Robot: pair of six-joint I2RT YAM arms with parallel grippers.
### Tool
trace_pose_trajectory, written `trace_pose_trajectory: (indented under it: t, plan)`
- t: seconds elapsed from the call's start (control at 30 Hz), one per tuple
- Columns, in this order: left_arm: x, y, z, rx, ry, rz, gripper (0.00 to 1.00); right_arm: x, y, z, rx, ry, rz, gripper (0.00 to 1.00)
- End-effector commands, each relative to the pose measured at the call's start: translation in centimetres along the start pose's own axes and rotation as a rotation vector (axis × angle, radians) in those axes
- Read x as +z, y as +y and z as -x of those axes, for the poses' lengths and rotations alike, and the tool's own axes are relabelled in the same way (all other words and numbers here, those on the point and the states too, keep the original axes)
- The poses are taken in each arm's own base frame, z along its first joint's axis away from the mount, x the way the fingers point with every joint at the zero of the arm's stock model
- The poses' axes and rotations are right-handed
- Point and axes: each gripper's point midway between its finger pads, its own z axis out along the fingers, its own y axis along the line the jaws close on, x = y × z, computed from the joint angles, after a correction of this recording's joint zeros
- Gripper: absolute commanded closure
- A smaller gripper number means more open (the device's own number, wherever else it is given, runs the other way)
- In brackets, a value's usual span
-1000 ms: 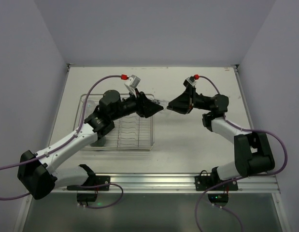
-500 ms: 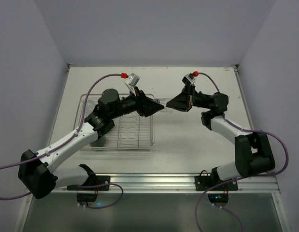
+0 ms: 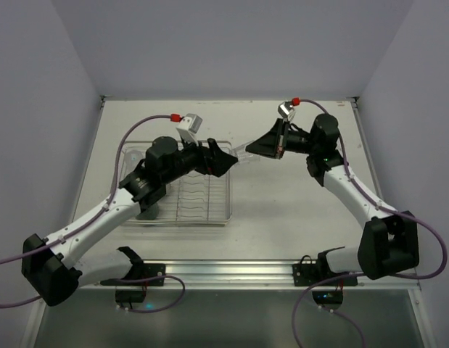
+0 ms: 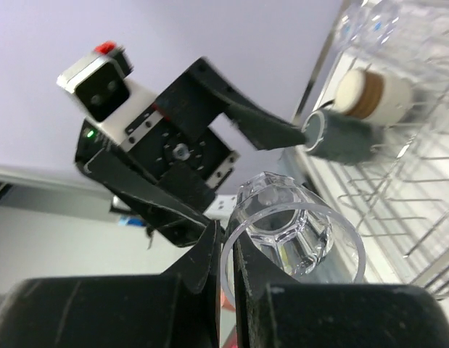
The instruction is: Unload the cups from the dish rack
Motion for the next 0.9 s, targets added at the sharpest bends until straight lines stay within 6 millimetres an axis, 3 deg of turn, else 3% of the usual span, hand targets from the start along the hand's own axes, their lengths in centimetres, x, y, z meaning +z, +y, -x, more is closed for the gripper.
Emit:
trace_pose_trajectory:
  t: [0.0,0.1,0.17,0.2,0.23,0.3,0.33,0.4,0.47,0.5,0.53,0.63,0.67,0.87]
  plan:
    - [-2.5,1.2,3.8,0.053,-0.136,0.129,0.00,-0.8,-1.2,1.1,-0.073,-0.055,-0.119,1.00]
    - [-4.1,2.7,5.0,0.042,-0.195,0.236,0.00,-2.1,-2.3,2.3,-0.092,-0.110,-0.205,1.00]
    - [-4.6,3.7,5.2,0.033,-0.210,0.300,0.00,-3.8,-4.1,3.5,-0.054,-0.178,-0.322,1.00]
    - [-4.7,4.1,5.0,0.034,-0.195,0.324,0.00,-4.4,-4.0,4.7,-0.127,-0.205,-0.373,1.00]
    - [-4.6,4.5,4.8,0.034,-0.186,0.340,0.00,-6.0,-6.2,5.3,-0.081,-0.262,-0.517,1.00]
    - [-4.4,5.7,4.2,0.031,-0.158,0.401,0.00,-7.9,-6.9,7.6,-0.161,-0.328,-0.677,1.00]
    - [-4.4,5.9,4.0,0.032,-0.150,0.416,0.00,-10.4,-9.0,8.3,-0.142,-0.393,-0.862,1.00]
    - [-4.1,6.9,3.5,0.030,-0.135,0.458,0.00,-12.8,-9.2,10.1,-0.198,-0.447,-1.017,1.00]
    - [-4.0,7.3,3.1,0.028,-0.126,0.472,0.00,-16.3,-11.2,10.8,-0.167,-0.488,-1.221,1.00]
    - [-3.8,7.6,2.8,0.025,-0.121,0.478,0.00,-17.1,-10.8,11.6,-0.185,-0.503,-1.262,1.00]
    - [-3.7,7.6,2.6,0.022,-0.120,0.478,0.00,-18.3,-11.8,11.5,-0.150,-0.492,-1.327,1.00]
    - [-3.2,8.1,2.0,0.021,-0.106,0.484,0.00,-21.3,-12.2,12.3,-0.142,-0.513,-1.490,1.00]
    - [-3.1,8.3,1.8,0.020,-0.101,0.487,0.00,-21.7,-13.1,12.5,-0.126,-0.496,-1.533,1.00]
    - [-2.3,8.8,0.7,0.019,-0.071,0.485,0.00,-24.9,-14.3,13.7,-0.112,-0.507,-1.696,1.00]
